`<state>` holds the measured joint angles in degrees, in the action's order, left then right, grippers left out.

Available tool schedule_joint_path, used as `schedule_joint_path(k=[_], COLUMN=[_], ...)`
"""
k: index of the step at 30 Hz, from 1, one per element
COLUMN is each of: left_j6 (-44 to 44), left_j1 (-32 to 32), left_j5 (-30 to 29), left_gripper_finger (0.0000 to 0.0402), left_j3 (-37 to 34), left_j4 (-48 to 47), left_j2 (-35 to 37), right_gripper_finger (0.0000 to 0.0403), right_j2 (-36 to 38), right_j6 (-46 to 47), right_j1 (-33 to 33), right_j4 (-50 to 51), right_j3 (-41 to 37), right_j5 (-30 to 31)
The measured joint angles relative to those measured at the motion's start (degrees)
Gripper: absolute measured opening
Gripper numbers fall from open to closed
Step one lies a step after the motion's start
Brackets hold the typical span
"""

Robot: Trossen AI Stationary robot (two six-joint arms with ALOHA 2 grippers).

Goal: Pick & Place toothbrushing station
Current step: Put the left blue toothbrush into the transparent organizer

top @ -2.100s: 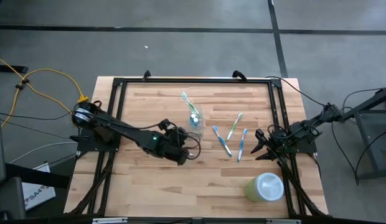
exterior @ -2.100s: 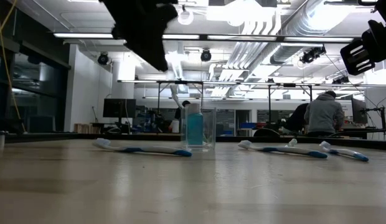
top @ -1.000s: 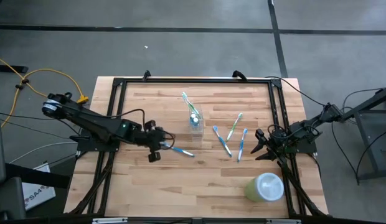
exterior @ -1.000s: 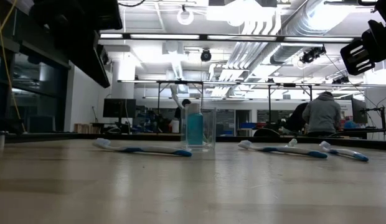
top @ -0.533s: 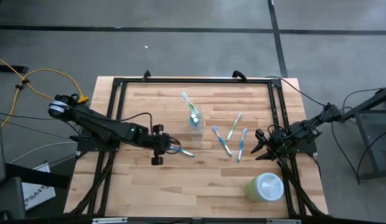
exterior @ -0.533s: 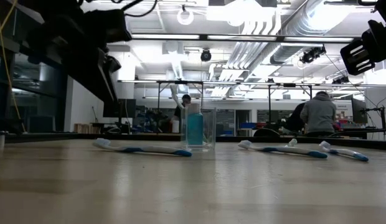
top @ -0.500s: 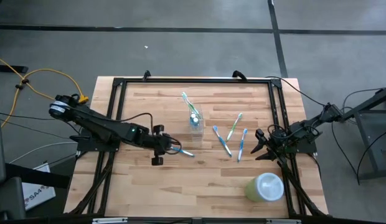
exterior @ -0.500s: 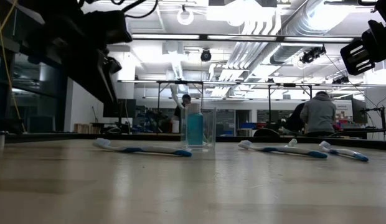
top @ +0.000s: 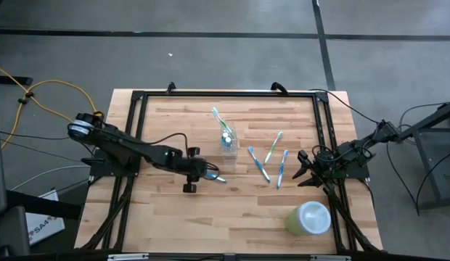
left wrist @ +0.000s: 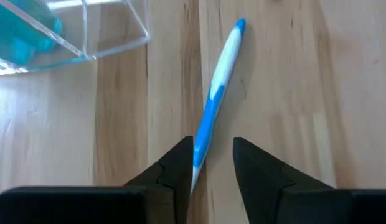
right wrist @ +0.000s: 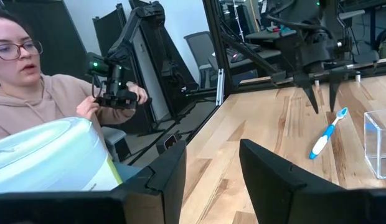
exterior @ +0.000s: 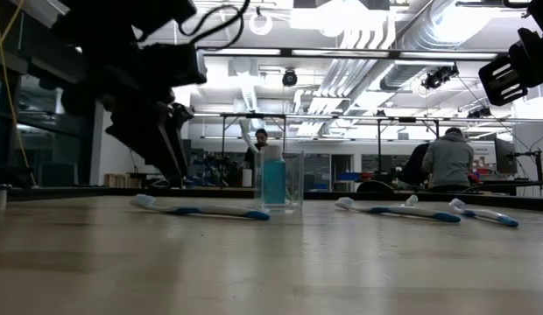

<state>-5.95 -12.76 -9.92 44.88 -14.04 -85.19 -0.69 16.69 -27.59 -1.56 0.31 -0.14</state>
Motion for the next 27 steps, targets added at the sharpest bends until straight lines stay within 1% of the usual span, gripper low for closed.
schedule_joint_path(k=[4, 9, 17, 23, 27], left_j6=[2.94, 5.47, 6.19, 6.40, 6.14], left_j1=[1.54, 2.88, 3.57, 3.55, 3.55], left_j5=[2.59, 4.67, 5.17, 5.17, 4.97], left_gripper_finger=[0.0131, 0.0134, 0.0134, 0.0134, 0.0134], left_j3=[0.00, 0.00, 0.07, 0.04, 0.04], left_j4=[2.07, 4.75, 5.90, 5.24, 2.99], left_j2=[-1.62, -3.82, -7.03, -7.34, -7.34], right_gripper_finger=[0.0142, 0.0142, 0.0142, 0.0142, 0.0142], right_j2=[0.00, -0.02, -0.02, -0.02, -0.02], right_j6=[0.00, 0.00, 0.00, 0.00, 0.00], right_j1=[0.00, 0.01, 0.00, 0.02, 0.00], right_j4=[-0.04, -0.07, -0.04, -0.02, -0.02], right_j3=[-0.01, 0.00, -0.01, 0.00, -0.02], right_j5=[0.00, 0.02, 0.00, 0.02, -0.02])
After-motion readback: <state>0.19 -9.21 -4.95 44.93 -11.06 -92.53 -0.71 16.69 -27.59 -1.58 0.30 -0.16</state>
